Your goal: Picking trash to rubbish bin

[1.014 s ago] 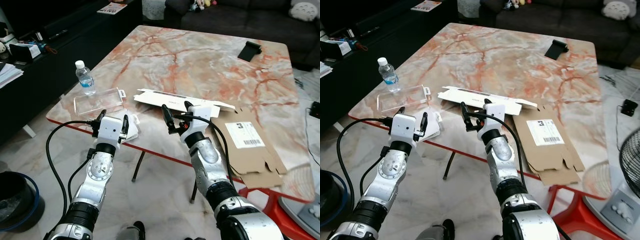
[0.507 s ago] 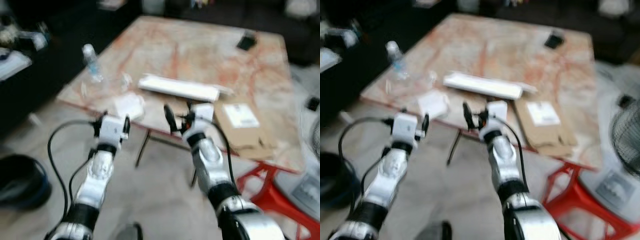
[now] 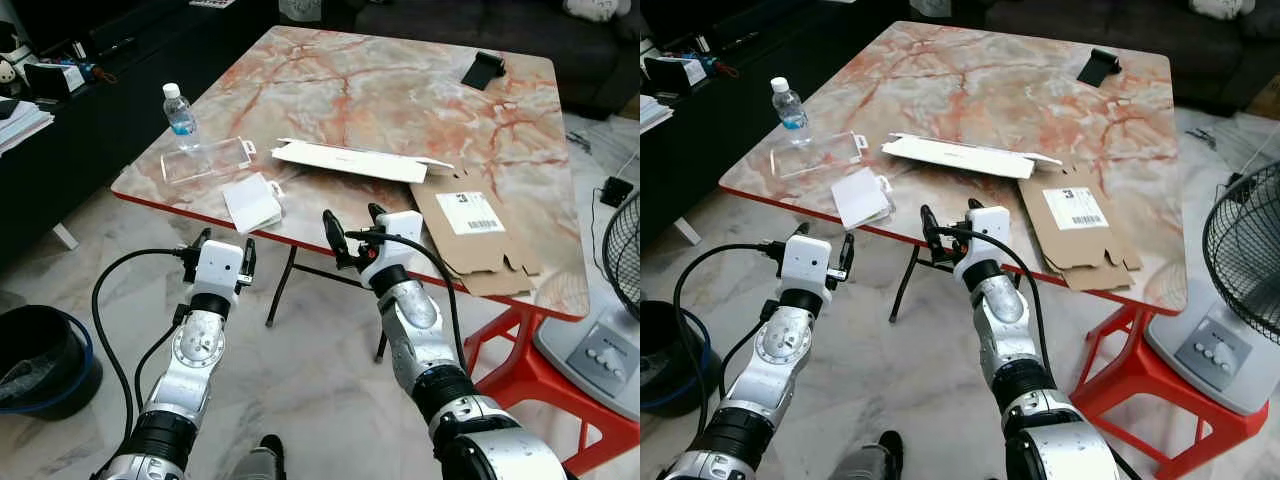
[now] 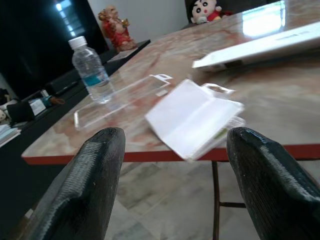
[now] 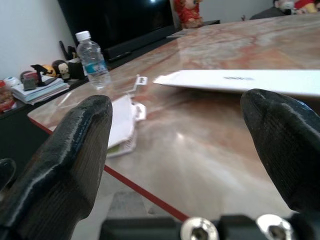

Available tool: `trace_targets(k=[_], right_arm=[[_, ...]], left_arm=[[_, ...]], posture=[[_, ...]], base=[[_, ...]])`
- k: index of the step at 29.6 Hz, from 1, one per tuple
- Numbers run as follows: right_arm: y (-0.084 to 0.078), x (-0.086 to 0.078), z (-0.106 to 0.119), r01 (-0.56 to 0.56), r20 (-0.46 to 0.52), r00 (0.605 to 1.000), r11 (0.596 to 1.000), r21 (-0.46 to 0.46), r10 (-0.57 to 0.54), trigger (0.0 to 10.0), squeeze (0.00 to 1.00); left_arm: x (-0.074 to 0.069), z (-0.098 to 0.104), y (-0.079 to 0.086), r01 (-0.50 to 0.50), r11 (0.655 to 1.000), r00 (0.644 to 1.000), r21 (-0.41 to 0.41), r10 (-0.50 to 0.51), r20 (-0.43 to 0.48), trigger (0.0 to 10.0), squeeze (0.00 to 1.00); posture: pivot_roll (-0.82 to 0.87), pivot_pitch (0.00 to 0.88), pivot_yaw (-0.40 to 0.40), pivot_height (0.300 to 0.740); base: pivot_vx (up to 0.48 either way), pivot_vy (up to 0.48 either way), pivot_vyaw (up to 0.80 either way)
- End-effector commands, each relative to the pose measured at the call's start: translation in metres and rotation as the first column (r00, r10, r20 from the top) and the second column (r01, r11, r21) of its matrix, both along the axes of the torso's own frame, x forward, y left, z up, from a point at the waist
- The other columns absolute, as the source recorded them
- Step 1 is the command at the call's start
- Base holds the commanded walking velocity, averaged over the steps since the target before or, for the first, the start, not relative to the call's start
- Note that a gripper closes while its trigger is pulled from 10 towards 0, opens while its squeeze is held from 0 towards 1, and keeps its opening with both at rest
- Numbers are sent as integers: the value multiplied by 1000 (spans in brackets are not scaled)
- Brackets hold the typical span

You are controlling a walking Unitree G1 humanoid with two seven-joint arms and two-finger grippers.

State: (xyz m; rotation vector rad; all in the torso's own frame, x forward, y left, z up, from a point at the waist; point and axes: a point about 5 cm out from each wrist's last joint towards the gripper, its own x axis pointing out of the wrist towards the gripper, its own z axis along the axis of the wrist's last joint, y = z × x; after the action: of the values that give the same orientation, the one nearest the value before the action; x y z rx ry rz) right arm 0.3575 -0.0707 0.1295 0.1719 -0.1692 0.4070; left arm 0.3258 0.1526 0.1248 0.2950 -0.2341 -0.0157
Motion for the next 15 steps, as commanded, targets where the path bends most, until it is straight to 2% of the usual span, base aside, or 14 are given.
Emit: trace_targets(k=[1, 11, 15], right_arm=[[5, 1, 5, -14, 16, 1000, 1000, -2, 14, 10000, 0], [7, 0, 6, -22, 29, 999, 999, -30, 23, 10000, 0], [7, 0, 6, -23, 33, 999, 999, -35, 25, 10000, 0]], left_arm=[[1, 5, 3, -11, 1000, 1000, 0, 11, 16, 10000, 0], [2, 5, 3, -11, 1000, 1000, 1, 11, 16, 10000, 0], [2, 5, 3, -11, 1000, 1000, 3, 11, 17, 10000, 0]], posture=[[114, 164, 18, 740], [115, 163, 18, 740], [115, 161, 19, 740]], base=[[356, 0, 0], [352, 0, 0], [351, 0, 494]])
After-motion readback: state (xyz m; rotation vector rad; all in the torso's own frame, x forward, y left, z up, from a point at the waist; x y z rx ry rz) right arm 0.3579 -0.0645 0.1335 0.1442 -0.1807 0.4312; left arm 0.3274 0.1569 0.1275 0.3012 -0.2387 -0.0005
